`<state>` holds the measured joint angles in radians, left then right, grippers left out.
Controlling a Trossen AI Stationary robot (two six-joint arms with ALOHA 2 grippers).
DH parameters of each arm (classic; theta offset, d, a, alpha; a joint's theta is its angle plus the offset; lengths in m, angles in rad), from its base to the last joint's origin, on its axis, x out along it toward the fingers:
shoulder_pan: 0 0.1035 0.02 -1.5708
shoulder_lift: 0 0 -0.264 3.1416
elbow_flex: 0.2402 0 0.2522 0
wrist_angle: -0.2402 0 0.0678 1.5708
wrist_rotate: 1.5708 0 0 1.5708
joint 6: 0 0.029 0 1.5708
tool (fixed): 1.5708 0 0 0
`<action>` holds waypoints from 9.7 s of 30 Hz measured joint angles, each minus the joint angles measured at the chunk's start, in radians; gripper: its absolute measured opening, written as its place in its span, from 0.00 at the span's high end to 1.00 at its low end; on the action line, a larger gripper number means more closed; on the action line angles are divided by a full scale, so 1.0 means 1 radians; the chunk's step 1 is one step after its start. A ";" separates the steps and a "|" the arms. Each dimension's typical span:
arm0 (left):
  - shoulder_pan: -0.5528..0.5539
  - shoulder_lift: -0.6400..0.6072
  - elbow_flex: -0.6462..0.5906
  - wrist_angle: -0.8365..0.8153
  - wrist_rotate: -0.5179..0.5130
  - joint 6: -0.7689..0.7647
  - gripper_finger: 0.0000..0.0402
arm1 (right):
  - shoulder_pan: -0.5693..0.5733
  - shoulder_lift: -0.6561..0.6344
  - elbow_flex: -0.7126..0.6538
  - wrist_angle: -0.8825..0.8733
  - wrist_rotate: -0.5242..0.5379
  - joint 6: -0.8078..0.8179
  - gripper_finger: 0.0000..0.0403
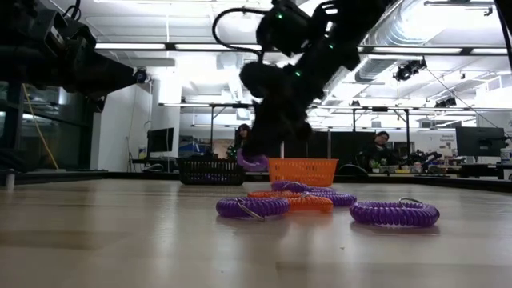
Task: Sort spring keychains
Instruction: Put the purple spring keychain into the black bin
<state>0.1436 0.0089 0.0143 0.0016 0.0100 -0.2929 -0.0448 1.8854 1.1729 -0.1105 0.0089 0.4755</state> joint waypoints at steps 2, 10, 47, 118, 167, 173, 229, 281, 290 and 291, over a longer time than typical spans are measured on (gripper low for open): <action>0.000 0.000 0.000 0.000 0.000 0.000 0.75 | -0.013 -0.001 0.039 0.014 -0.012 -0.002 0.94; 0.000 0.000 0.000 0.000 0.000 0.000 0.75 | -0.078 -0.005 0.213 0.020 0.018 -0.095 0.95; 0.000 0.000 0.000 0.000 0.000 0.000 0.75 | -0.292 0.251 0.386 0.057 0.051 0.155 0.91; 0.000 0.000 0.000 0.000 0.000 0.000 0.75 | 0.026 0.120 0.382 -0.915 -0.144 -0.557 0.69; 0.000 0.000 0.000 0.000 -0.001 0.000 0.75 | 0.030 0.023 0.007 -0.538 -0.129 0.452 0.69; 0.000 0.000 0.000 0.000 -0.001 0.000 0.75 | 0.032 0.024 0.006 -0.512 -0.131 0.459 0.69; 0.000 0.000 0.000 0.000 -0.001 0.000 0.75 | -0.032 -0.104 -0.095 -0.133 -0.095 0.328 0.97; 0.000 0.000 0.000 0.000 -0.001 0.000 0.75 | -0.331 0.316 0.632 -0.328 0.060 -0.030 0.97; 0.000 0.000 0.000 0.000 -0.001 0.000 0.75 | -0.330 0.344 0.631 -0.332 0.059 -0.009 0.95; 0.000 0.000 0.000 0.000 -0.001 0.000 0.75 | -0.330 0.344 0.631 -0.333 0.062 -0.009 0.95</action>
<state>0.1436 0.0086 0.0143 0.0017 0.0094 -0.2932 -0.3752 2.2295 1.8034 -0.4430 0.0706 0.4667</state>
